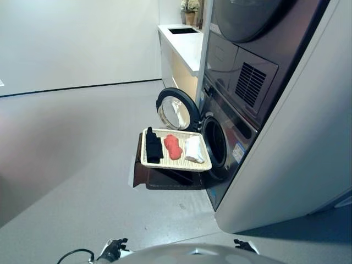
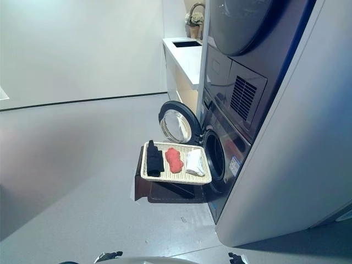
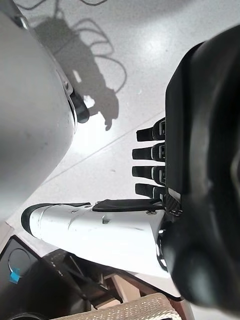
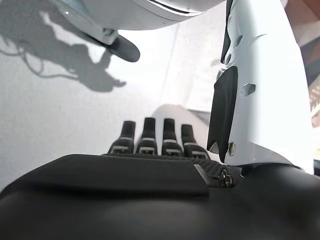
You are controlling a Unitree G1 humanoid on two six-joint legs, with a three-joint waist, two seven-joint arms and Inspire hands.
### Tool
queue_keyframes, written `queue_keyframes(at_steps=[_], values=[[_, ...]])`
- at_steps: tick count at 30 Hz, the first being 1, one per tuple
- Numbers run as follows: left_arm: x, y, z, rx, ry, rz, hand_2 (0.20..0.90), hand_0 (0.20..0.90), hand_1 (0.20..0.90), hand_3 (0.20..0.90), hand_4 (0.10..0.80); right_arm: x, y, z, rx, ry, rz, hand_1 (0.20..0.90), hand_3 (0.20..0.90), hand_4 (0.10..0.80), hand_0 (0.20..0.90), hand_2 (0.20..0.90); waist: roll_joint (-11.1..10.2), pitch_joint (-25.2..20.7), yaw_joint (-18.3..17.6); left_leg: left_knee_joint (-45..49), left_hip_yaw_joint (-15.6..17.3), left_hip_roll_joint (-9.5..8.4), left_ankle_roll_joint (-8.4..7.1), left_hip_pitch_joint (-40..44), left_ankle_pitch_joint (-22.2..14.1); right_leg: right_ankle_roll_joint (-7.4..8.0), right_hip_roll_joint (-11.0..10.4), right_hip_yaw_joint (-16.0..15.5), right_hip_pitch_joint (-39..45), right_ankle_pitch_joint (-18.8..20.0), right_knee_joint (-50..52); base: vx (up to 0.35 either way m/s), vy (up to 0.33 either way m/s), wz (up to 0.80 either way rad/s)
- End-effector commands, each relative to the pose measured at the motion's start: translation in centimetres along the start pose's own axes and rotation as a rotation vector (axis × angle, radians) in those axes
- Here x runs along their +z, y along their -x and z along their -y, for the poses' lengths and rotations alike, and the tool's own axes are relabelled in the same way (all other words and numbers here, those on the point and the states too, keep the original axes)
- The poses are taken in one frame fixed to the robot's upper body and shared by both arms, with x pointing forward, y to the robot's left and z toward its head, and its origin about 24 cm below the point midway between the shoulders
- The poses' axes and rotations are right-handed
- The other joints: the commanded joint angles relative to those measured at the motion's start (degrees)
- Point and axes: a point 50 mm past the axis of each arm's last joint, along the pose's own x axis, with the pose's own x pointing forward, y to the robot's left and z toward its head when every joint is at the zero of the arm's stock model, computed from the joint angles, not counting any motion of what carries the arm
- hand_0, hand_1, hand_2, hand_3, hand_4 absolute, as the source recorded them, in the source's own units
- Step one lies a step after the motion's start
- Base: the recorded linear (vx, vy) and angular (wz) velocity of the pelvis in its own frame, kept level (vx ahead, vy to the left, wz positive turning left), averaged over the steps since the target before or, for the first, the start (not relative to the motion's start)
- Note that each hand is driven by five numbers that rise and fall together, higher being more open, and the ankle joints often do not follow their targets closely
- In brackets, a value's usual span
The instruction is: Pick up the clothes and place them into the washing machine
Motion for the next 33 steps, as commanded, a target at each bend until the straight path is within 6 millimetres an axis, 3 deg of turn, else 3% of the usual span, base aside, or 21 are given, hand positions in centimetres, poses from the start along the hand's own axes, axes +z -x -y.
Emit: queue_keyframes(at_steps=[1,20,28,33], values=[[1.3,-0.3,0.1,-0.005,-0.002,0.012,0.9,0.9,0.9,0.9,0.8,0.6,-0.3,0.5,-0.004,0.067,0.01,0.9,0.9,0.8,0.9,0.9,-2.3,0.5,0.2,-0.4,0.7,-0.84,-3.23,-2.9,1.0,1.89,-1.2,-0.6,1.6,-0.2,-0.2,0.0,0.0,0.0],[1.7,-0.4,-0.5,0.024,-0.009,0.022,0.9,0.9,0.9,0.9,0.8,1.3,-0.4,0.6,-0.005,0.055,0.027,0.9,0.9,0.8,0.9,0.9,-3.0,1.1,0.2,-0.4,1.0,-1.98,-2.09,-3.3,0.2,2.39,-2.2,-0.2,0.9,-0.3,0.8,0.006,0.01,0.0],[2.9,-0.6,-1.3,0.049,-0.004,0.06,0.9,0.9,0.9,0.9,0.8,2.3,-0.7,1.1,-0.022,0.038,0.046,0.9,0.9,0.8,0.9,0.9,-3.3,2.5,0.5,-0.4,1.0,-3.47,-0.13,-4.1,-0.2,2.86,-3.2,1.4,-2.9,-1.0,6.8,0.012,0.073,-0.03],[3.6,-0.6,-1.9,0.067,0.0,0.078,0.9,0.9,0.9,0.9,0.8,1.9,-0.7,1.5,-0.043,-0.009,0.02,0.9,0.9,0.8,0.9,0.9,-3.4,3.5,0.6,-0.3,0.3,-4.52,1.25,-3.5,-0.8,3.12,-3.7,2.0,-5.2,-1.3,13.0,0.046,0.111,-0.06]])
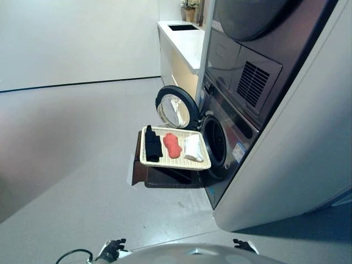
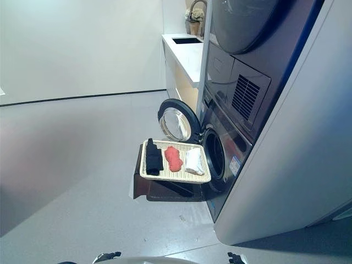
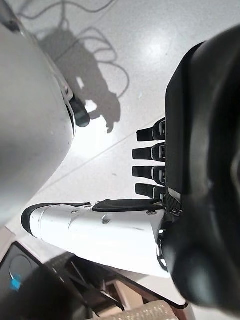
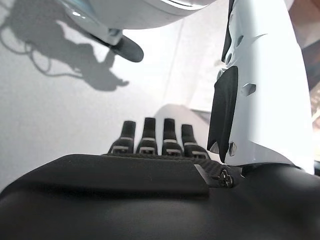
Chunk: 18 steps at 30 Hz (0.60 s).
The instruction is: Pick up the clothes and place them into the washing machine
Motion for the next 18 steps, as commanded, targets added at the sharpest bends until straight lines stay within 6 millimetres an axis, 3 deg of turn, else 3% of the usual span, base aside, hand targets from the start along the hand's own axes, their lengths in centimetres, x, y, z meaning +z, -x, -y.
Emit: queue_keyframes(at_steps=[1,5,9,11,14,18], values=[[3.5,-0.6,-1.3,0.051,0.009,0.076,0.9,0.9,0.9,0.9,0.8,0.7,-0.5,1.5,-0.042,-0.014,-0.012,0.9,0.9,0.8,0.9,0.9,-1.4,3.8,0.3,0.6,-1.6,-3.36,1.01,-0.4,-1.2,2.01,-3.0,1.2,-2.7,0.5,15.9,0.044,0.086,0.0],[3.6,-0.6,-2.2,0.07,0.01,0.073,0.9,0.9,0.9,0.9,0.8,0.2,-0.4,1.5,-0.047,-0.054,-0.033,0.9,0.9,0.8,0.9,0.9,-0.7,5.6,-0.8,1.6,-3.0,-3.39,2.29,1.0,-2.4,0.74,-1.7,2.9,-7.7,1.8,25.8,0.12,0.145,0.03],[3.6,-0.6,-2.8,0.095,0.007,0.081,0.9,0.9,0.9,0.9,0.8,-0.7,-0.2,1.1,-0.043,-0.09,-0.057,0.9,0.9,0.8,0.9,0.9,-0.3,6.2,-2.6,1.0,-5.0,-3.59,1.91,4.4,-4.6,-0.19,-0.5,3.4,-11.4,0.3,20.4,0.241,0.011,0.06],[4.1,-0.6,-2.9,0.101,0.003,0.1,0.9,0.9,0.9,0.9,0.8,-1.0,-0.1,1.0,-0.049,-0.099,-0.07,0.9,0.9,0.8,0.9,0.9,-1.0,6.1,-4.0,0.3,-6.7,-4.28,1.26,7.1,-6.2,0.7,-1.0,4.6,-13.8,3.3,11.9,0.304,-0.071,0.25],[4.4,-0.7,-2.7,0.105,0.019,0.114,0.9,0.9,0.9,0.9,0.8,-1.6,0.1,0.9,-0.047,-0.1,-0.084,0.9,0.9,0.8,0.9,0.9,-0.6,6.3,-6.5,-0.1,-9.8,-3.35,-0.24,12.3,-9.3,2.5,-0.4,4.1,-17.7,10.2,0.3,0.413,-0.089,0.3],[4.4,-0.7,-2.0,0.089,0.033,0.117,0.9,0.9,0.9,0.9,0.8,-2.1,0.3,0.6,-0.04,-0.104,-0.096,0.9,0.9,0.8,0.9,0.9,0.0,5.1,-7.8,-0.1,-11.7,-2.16,-1.32,15.2,-10.3,2.19,0.2,2.2,-18.7,11.5,-0.3,0.322,-0.12,0.43]])
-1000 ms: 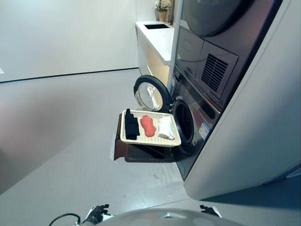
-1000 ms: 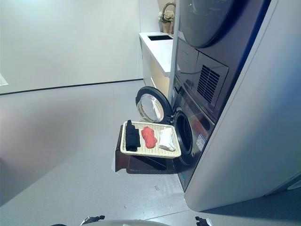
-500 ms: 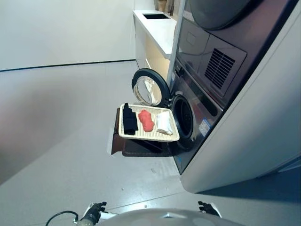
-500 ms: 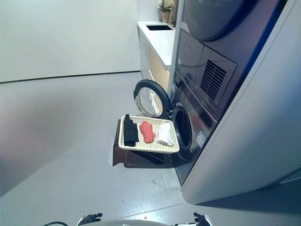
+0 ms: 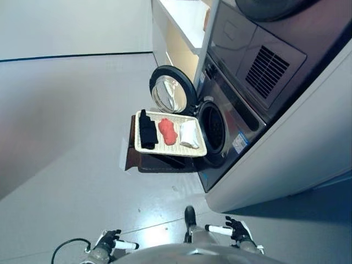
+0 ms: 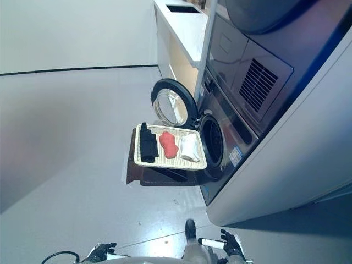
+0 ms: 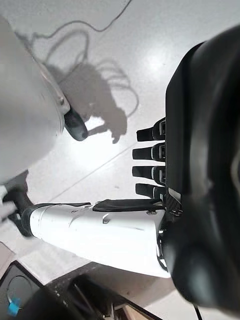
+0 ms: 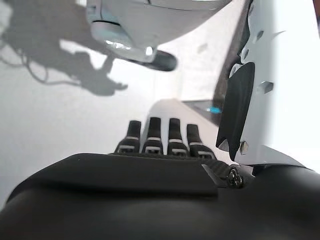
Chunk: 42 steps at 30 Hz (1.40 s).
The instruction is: Pick up the clothes and place them into the washing machine
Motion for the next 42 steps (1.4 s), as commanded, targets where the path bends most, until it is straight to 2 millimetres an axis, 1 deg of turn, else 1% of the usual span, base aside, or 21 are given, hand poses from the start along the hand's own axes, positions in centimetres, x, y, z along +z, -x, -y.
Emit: queue_keyframes(at_steps=[1,4,5,6,7,8,9,12,13,14,18,20,24,25,28,31,33,36,38,40,42], values=[[3.1,-0.3,-0.6,0.032,0.039,0.125,0.9,0.9,0.9,0.9,0.8,-5.3,1.2,2.3,-0.058,0.11,-0.161,0.9,0.9,0.8,0.9,0.9,1.7,-1.2,-1.7,-0.1,-1.6,-0.33,-2.61,11.4,-5.2,-1.42,2.8,2.3,-4.9,9.8,0.0,0.327,-0.169,0.7],[3.3,-0.2,0.1,0.023,0.055,0.134,0.9,0.9,0.9,0.9,0.8,-5.1,1.1,2.7,-0.069,0.097,-0.149,0.9,0.9,0.8,0.9,0.9,2.8,-2.3,-1.9,-0.1,-2.2,1.55,-3.33,11.7,-2.6,-2.09,4.7,3.6,-4.1,10.0,0.5,0.283,-0.176,0.82],[3.5,-0.2,0.7,0.009,0.065,0.142,0.9,0.9,0.9,0.9,0.8,-4.6,1.0,3.0,-0.077,0.09,-0.125,0.9,0.9,0.8,0.9,0.9,4.1,-3.3,-1.8,5.4,-2.8,2.95,-4.57,9.5,2.4,-3.54,6.7,3.5,-3.0,9.3,0.8,0.36,-0.271,0.33],[4.1,-0.2,1.0,-0.003,0.065,0.162,0.9,0.9,0.9,0.9,0.8,-3.8,0.7,3.4,-0.092,0.076,-0.098,0.9,0.9,0.8,0.9,0.9,4.2,-3.2,-1.5,14.0,-2.7,2.83,-6.12,5.7,7.8,-5.41,8.1,3.2,-0.3,7.4,0.5,0.358,-0.272,0.14],[4.1,-0.2,1.0,-0.003,0.065,0.162,0.9,0.9,0.9,0.9,0.8,-3.8,0.7,3.4,-0.092,0.076,-0.098,0.9,0.9,0.8,0.9,0.9,4.2,-3.2,-1.5,14.2,-2.7,2.88,-6.16,5.6,7.7,-5.44,8.1,3.1,-0.3,7.4,0.4,0.425,-0.335,-0.06],[5.1,-0.2,1.1,-0.005,0.063,0.191,0.9,0.9,0.9,0.9,0.8,-3.2,0.5,3.8,-0.102,0.067,-0.078,0.9,0.9,0.8,0.9,0.9,3.4,-2.8,-0.9,27.8,-2.0,2.75,-7.29,0.7,12.9,-7.82,9.1,3.4,4.1,4.8,-0.3,0.25,-0.203,-0.16],[5.1,-0.2,1.1,-0.004,0.063,0.191,0.9,0.9,0.9,0.9,0.8,-3.2,0.5,3.7,-0.101,0.067,-0.078,0.9,0.9,0.8,0.9,0.9,3.2,-2.9,-1.0,27.7,-2.1,2.51,-7.28,0.5,13.2,-7.8,8.8,3.4,3.9,4.8,-0.2,0.329,-0.27,-0.16],[7.1,-0.2,0.8,0.002,0.075,0.261,0.9,0.9,0.9,0.9,0.8,-2.4,0.2,4.2,-0.113,0.079,-0.054,0.9,0.9,0.8,0.9,0.9,0.2,-0.8,0.8,42.9,-1.1,0.52,-7.55,-6.8,15.7,-9.52,7.7,4.3,8.9,2.3,-0.2,0.291,-0.223,-0.23],[7.6,-0.1,0.7,0.011,0.092,0.281,0.9,0.9,0.9,0.9,0.8,-1.9,0.1,3.9,-0.108,0.094,-0.036,0.9,0.9,0.8,0.9,0.9,-1.7,-0.4,2.2,44.3,1.0,1.22,-6.55,-10.9,15.7,-10.41,7.5,5.2,11.0,0.8,0.2,0.365,-0.228,-0.33],[7.6,-0.1,0.7,0.011,0.093,0.283,0.9,0.9,0.9,0.9,0.8,-1.8,0.1,3.8,-0.108,0.094,-0.033,0.9,0.9,0.8,0.9,0.9,-2.0,-0.2,3.2,44.3,1.8,1.35,-6.06,-13.4,15.0,-10.52,7.7,6.0,12.0,0.3,0.3,0.285,-0.15,-0.35],[6.7,-0.1,0.8,0.021,0.115,0.257,0.9,0.9,0.9,0.9,0.8,-1.5,0.1,3.3,-0.1,0.099,-0.026,0.9,0.9,0.8,0.9,0.9,-2.8,0.5,5.7,38.9,4.1,4.54,-4.94,-20.6,13.6,-10.12,8.6,8.3,15.7,-1.7,0.1,0.253,-0.018,-0.22],[5.9,-0.2,0.5,0.037,0.13,0.229,0.9,0.9,0.9,0.9,0.8,-1.4,0.0,3.1,-0.097,0.114,-0.023,0.9,0.9,0.8,0.9,0.9,-2.7,0.7,6.8,29.7,3.9,7.05,-5.06,-22.6,15.0,-9.33,8.8,9.2,17.7,-3.4,-0.2,0.242,0.093,-0.28],[5.0,-0.2,0.1,0.058,0.134,0.192,0.9,0.9,0.9,0.9,0.8,-0.8,-0.1,3.4,-0.111,0.124,-0.002,0.9,0.9,0.8,0.9,0.9,-0.1,0.0,8.8,6.7,1.2,9.96,-7.27,-21.9,19.4,-6.88,9.2,11.2,22.4,-7.1,-1.6,0.354,0.212,-0.34],[4.5,-0.3,0.0,0.061,0.124,0.168,0.9,0.9,0.9,0.9,0.8,-0.6,-0.2,3.5,-0.115,0.114,0.003,0.9,0.9,0.8,0.9,0.9,0.3,-0.5,8.7,3.1,2.9,10.25,-8.4,-20.1,20.5,-5.99,8.2,11.3,24.2,-8.1,-1.6,0.351,0.27,-0.34],[4.1,-0.3,0.0,0.059,0.12,0.158,0.9,0.9,0.9,0.9,0.8,-0.4,-0.2,3.6,-0.113,0.106,0.005,0.9,0.9,0.8,0.9,0.9,0.3,-2.1,9.1,2.8,2.2,9.0,-7.79,-18.3,18.5,-5.16,6.6,11.8,25.0,-8.9,-1.0,0.237,0.207,-0.84],[5.3,-0.3,-0.4,0.054,0.091,0.203,0.9,0.9,0.9,0.9,0.8,-0.9,-0.2,3.9,-0.126,0.063,-0.03,0.9,0.9,0.8,0.9,0.9,-0.6,-4.1,9.2,4.8,3.8,6.04,-6.29,-16.8,14.8,-2.7,3.0,11.6,24.9,-8.3,3.4,0.22,0.253,-0.64],[5.7,-0.3,-0.7,0.059,0.086,0.216,0.9,0.9,0.9,0.9,0.8,-0.8,-0.3,4.0,-0.129,0.048,-0.034,0.9,0.9,0.8,0.9,0.9,-0.7,-4.3,9.3,5.1,4.2,5.26,-5.72,-16.4,14.0,-2.17,2.5,12.0,24.1,-7.2,6.3,0.098,0.142,-0.08],[6.8,-0.3,-1.5,0.078,0.081,0.254,0.9,0.9,0.9,0.9,0.8,0.3,-0.5,4.0,-0.123,0.024,0.0,0.9,0.9,0.8,0.9,0.9,0.1,-3.4,8.8,4.5,4.0,3.07,-3.39,-13.6,12.1,-1.29,2.4,13.6,17.2,-0.1,20.8,0.075,0.206,0.1],[7.5,-0.3,-2.2,0.096,0.074,0.27,0.9,0.9,0.9,0.9,0.8,1.2,-0.7,4.0,-0.126,0.018,0.024,0.9,0.9,0.8,0.9,0.9,1.5,-1.1,8.0,4.4,3.6,2.53,-1.91,-11.7,11.3,-1.5,3.2,11.7,12.0,3.1,29.3,0.04,0.254,-0.02],[7.1,-0.3,-2.3,0.094,0.062,0.25,0.9,0.9,0.9,0.9,0.8,1.3,-0.7,4.1,-0.13,0.008,0.028,0.9,0.9,0.8,0.9,0.9,2.6,-0.5,7.5,3.9,3.1,2.33,-1.41,-10.1,10.6,-2.21,3.3,8.5,9.1,1.6,31.7,0.117,0.22,0.1],[5.8,-0.4,-2.3,0.087,0.066,0.203,0.9,0.9,0.9,0.9,0.8,1.0,-0.7,4.2,-0.135,0.001,0.014,0.9,0.9,0.8,0.9,0.9,2.6,-1.0,7.5,2.7,3.2,1.45,-1.51,-7.9,9.7,-2.88,2.0,2.7,8.3,-1.4,26.3,0.23,0.13,0.01]])
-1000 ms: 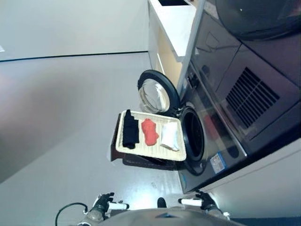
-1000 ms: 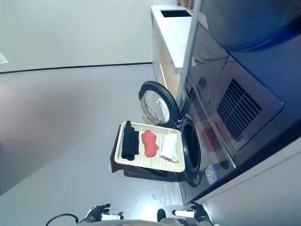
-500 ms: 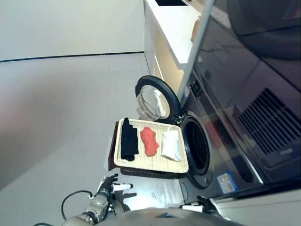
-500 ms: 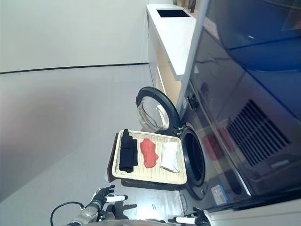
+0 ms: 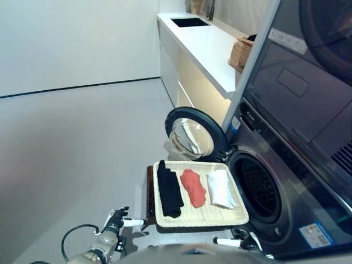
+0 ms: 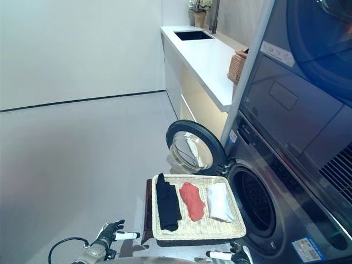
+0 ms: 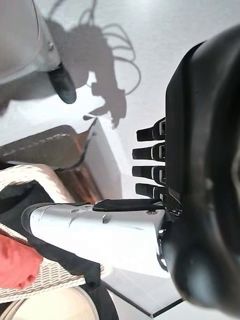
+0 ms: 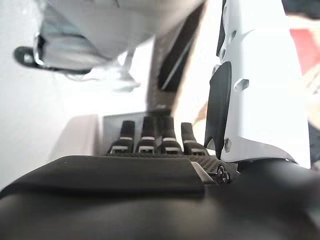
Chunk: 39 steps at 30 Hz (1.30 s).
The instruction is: Pick up the clothes and place them into the washing machine
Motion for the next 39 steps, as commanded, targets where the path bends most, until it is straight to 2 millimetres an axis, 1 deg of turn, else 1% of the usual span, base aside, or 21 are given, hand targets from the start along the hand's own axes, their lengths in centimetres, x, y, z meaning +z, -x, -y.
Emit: queue_keyframes(at_steps=[1,3,4,5,6,7,8,10,15,18,19,20,21,22,24,25,26,27,28,33,39], values=[[0.3,-0.2,-2.2,0.056,0.004,0.007,0.9,0.9,0.9,0.9,0.8,1.9,-0.6,2.8,-0.091,-0.039,0.062,0.9,0.9,0.8,0.9,0.9,-0.4,-1.4,-0.1,2.1,-0.8,1.9,-4.51,-1.9,-0.9,-3.83,2.7,-10.6,0.1,6.7,-15.3,0.241,0.036,-0.03],[-0.6,-0.1,-2.2,0.054,0.017,-0.021,0.9,0.9,0.9,0.9,0.8,1.7,-0.6,2.9,-0.091,-0.042,0.05,0.9,0.9,0.8,0.9,0.9,-1.1,-1.8,-0.2,0.9,-1.0,1.11,-5.11,-0.1,-2.1,-3.7,2.0,-15.3,0.2,7.4,-25.9,0.256,-0.043,-0.01],[-1.0,0.0,-2.1,0.05,0.018,-0.034,0.9,0.9,0.9,0.9,0.8,1.3,-0.6,3.0,-0.088,-0.039,0.037,0.9,0.9,0.8,0.9,0.9,-2.2,-2.2,-0.3,0.9,-1.0,0.56,-5.53,0.2,-2.9,-3.53,1.8,-14.4,1.5,8.6,-31.6,0.202,-0.07,0.07],[-1.0,0.0,-2.1,0.05,0.018,-0.034,0.9,0.9,0.9,0.9,0.8,1.3,-0.6,3.0,-0.088,-0.039,0.036,0.9,0.9,0.8,0.9,0.9,-2.1,-2.0,-0.4,0.9,-1.1,0.68,-5.55,0.5,-3.0,-3.54,1.9,-14.5,2.1,8.8,-32.2,0.183,-0.063,0.13],[-1.4,0.1,-2.0,0.047,0.025,-0.046,0.9,0.9,0.9,0.9,0.8,1.0,-0.5,3.0,-0.086,-0.03,0.026,0.9,0.9,0.8,0.9,0.9,-2.4,-2.5,-0.4,0.9,-1.5,0.49,-5.58,0.7,-3.4,-3.65,2.5,-12.0,3.0,8.7,-33.4,0.127,-0.039,0.19],[-1.8,0.3,-1.9,0.052,0.044,-0.059,0.9,0.9,0.9,0.9,0.8,0.7,-0.5,2.9,-0.087,-0.018,0.016,0.9,0.9,0.8,0.9,0.9,-2.6,-2.8,0.1,0.8,-0.9,0.8,-6.02,0.9,-3.2,-3.47,2.4,-12.2,4.3,8.6,-34.4,0.201,-0.084,0.4],[-2.2,0.4,-1.1,0.038,0.065,-0.069,0.9,0.9,0.9,0.9,0.8,0.5,-0.5,2.9,-0.086,-0.01,0.014,0.9,0.9,0.8,0.9,0.9,-2.7,-3.5,0.5,0.3,-0.7,1.05,-6.61,0.9,-3.0,-3.26,2.4,-13.5,6.1,8.9,-37.0,0.179,-0.096,0.36],[-2.3,0.5,-0.2,0.012,0.072,-0.069,0.9,0.9,0.9,0.9,0.8,0.3,-0.4,2.9,-0.086,-0.004,0.008,0.9,0.9,0.8,0.9,0.9,-2.5,-4.2,0.5,-0.1,-0.8,1.57,-7.29,0.9,-2.8,-3.33,2.6,-14.4,7.5,9.1,-38.7,0.12,-0.087,0.11],[-2.2,0.5,0.1,0.004,0.065,-0.062,0.9,0.9,0.9,0.9,0.8,0.9,-0.5,3.0,-0.082,0.003,0.033,0.9,0.9,0.8,0.9,0.9,-2.2,-4.6,0.2,-0.1,-1.4,2.37,-8.14,0.6,-2.7,-3.93,3.5,-14.2,8.7,8.3,-40.0,0.061,-0.094,0.09],[-1.5,0.3,0.1,0.006,0.063,-0.037,0.9,0.9,0.9,0.9,0.8,1.5,-0.6,3.0,-0.076,0.008,0.052,0.9,0.9,0.8,0.9,0.9,-1.9,-4.4,0.1,-0.1,-1.5,3.69,-9.1,0.5,-2.4,-4.74,4.6,-13.7,9.3,7.0,-40.0,0.051,-0.123,0.03],[-1.3,0.3,0.0,0.009,0.063,-0.032,0.9,0.9,0.9,0.9,0.8,1.7,-0.6,3.0,-0.076,0.009,0.061,0.9,0.9,0.8,0.9,0.9,-1.9,-4.1,0.1,0.6,-1.4,4.22,-9.4,0.5,-2.1,-5.09,4.9,-13.5,9.5,6.6,-39.9,0.012,-0.123,0.08],[-1.0,0.2,-0.1,0.013,0.068,-0.019,0.9,0.9,0.9,0.9,0.8,2.1,-0.7,3.0,-0.078,0.007,0.075,0.9,0.9,0.8,0.9,0.9,-2.1,-3.2,0.1,5.4,-1.2,4.87,-9.97,-1.3,-1.4,-5.63,5.1,-13.3,9.7,6.4,-39.7,-0.042,-0.132,0.08],[-0.7,0.2,-0.2,0.016,0.071,-0.009,0.9,0.9,0.9,0.9,0.8,2.5,-0.7,3.0,-0.077,0.01,0.087,0.9,0.9,0.8,0.9,0.9,-2.3,-2.2,0.1,10.5,-1.0,5.06,-10.79,-3.6,-0.2,-6.25,5.4,-13.3,10.1,6.2,-39.6,-0.104,-0.139,0.08],[-0.2,0.0,-0.3,0.023,0.085,0.006,0.9,0.9,0.9,0.9,0.8,2.8,-0.8,3.1,-0.083,0.012,0.099,0.9,0.9,0.8,0.9,0.9,-2.8,-0.9,0.5,15.9,-2.2,4.69,-11.51,-6.4,1.7,-6.74,5.4,-13.3,10.5,6.5,-39.6,-0.1,-0.153,0.13],[0.7,-0.1,-0.1,0.029,0.102,0.034,0.9,0.9,0.9,0.9,0.8,3.8,-0.9,3.6,-0.105,0.026,0.127,0.9,0.9,0.8,0.9,0.9,-3.6,0.9,1.8,20.3,-5.4,1.58,-10.84,-9.9,2.7,-7.33,5.1,-12.7,10.4,7.2,-39.7,-0.019,-0.116,0.31],[0.6,-0.1,0.1,0.02,0.103,0.027,0.9,0.9,0.9,0.9,0.8,3.9,-0.9,3.6,-0.11,0.039,0.127,0.9,0.9,0.8,0.9,0.9,-3.7,0.4,2.0,18.2,-6.0,0.43,-10.28,-10.8,1.7,-7.11,5.2,-12.5,10.3,7.3,-40.2,0.05,-0.041,0.18],[0.6,-0.1,0.2,0.02,0.103,0.026,0.9,0.9,0.9,0.9,0.8,3.9,-0.9,3.6,-0.11,0.04,0.127,0.9,0.9,0.8,0.9,0.9,-3.7,0.5,2.0,18.2,-5.9,0.4,-10.25,-10.7,1.6,-7.08,5.2,-12.5,10.4,7.2,-40.2,0.181,-0.004,-0.11],[-0.2,0.1,0.5,0.012,0.101,0.0,0.9,0.9,0.9,0.9,0.8,3.7,-0.9,4.0,-0.121,0.075,0.118,0.9,0.9,0.8,0.9,0.9,-2.9,-1.3,2.3,8.6,-5.5,0.44,-8.54,-8.7,-1.0,-6.25,5.8,-12.1,10.7,6.7,-40.8,0.192,0.023,-0.21],[-0.5,0.2,0.7,0.011,0.097,-0.01,0.9,0.9,0.9,0.9,0.8,3.6,-0.9,4.2,-0.126,0.095,0.116,0.9,0.9,0.8,0.9,0.9,-2.4,-2.0,2.7,4.9,-5.8,0.46,-7.99,-7.0,-0.6,-6.01,6.0,-11.9,11.1,6.3,-40.8,0.225,0.028,-0.25],[-0.7,0.2,0.0,0.024,0.057,-0.006,0.9,0.9,0.9,0.9,0.8,4.5,-1.0,4.2,-0.13,0.124,0.139,0.9,0.9,0.8,0.9,0.9,-1.7,-4.7,1.9,0.1,-3.8,0.9,-7.76,-2.6,-0.5,-5.61,5.8,-11.7,12.1,5.3,-40.8,0.114,0.018,-0.16],[-0.8,0.2,-0.5,0.038,0.068,-0.009,0.9,0.9,0.9,0.9,0.8,4.6,-1.1,4.3,-0.133,0.124,0.125,0.9,0.9,0.8,0.9,0.9,-1.4,-4.8,2.5,-0.1,-3.0,0.45,-7.42,-1.8,-1.2,-4.95,4.9,-11.2,12.2,5.6,-40.8,0.051,0.016,-0.18]])
